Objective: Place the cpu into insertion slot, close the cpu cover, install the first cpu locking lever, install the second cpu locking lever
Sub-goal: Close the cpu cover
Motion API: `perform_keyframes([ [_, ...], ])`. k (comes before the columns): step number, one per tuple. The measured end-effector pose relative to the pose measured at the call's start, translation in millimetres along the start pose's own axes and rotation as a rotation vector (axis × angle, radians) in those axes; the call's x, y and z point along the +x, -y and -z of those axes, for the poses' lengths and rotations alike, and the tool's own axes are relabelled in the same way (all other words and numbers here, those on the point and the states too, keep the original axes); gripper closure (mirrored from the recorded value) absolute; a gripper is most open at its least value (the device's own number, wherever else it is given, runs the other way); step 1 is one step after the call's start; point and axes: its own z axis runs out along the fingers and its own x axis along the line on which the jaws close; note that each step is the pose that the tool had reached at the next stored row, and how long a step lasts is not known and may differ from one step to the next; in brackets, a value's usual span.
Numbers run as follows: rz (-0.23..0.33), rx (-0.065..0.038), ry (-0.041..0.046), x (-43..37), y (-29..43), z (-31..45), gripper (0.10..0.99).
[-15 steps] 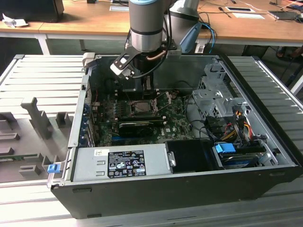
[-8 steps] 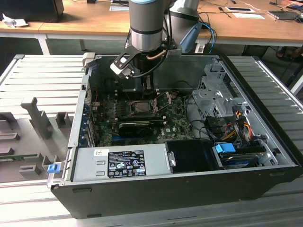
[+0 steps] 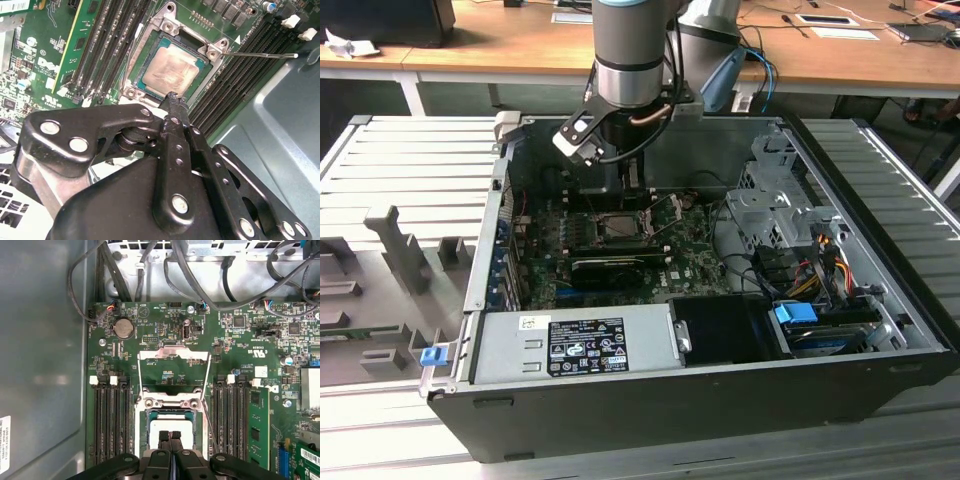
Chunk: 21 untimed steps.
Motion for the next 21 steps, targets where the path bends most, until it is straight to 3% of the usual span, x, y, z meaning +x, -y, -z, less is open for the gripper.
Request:
perform_keyframes([
  [6, 0.0, 0.0, 0.0001, 0.2, -2.1, 6.7, 0.98],
  [11, 0.0, 0.001, 0.0003, 0.2, -7.7, 7.4, 0.98],
  [16, 0.0, 0.001, 0.0001, 0.5, -8.7, 14.6, 0.98],
  [21, 0.0, 0.002, 0.0001, 0.6, -11.9, 16.1, 0.98],
])
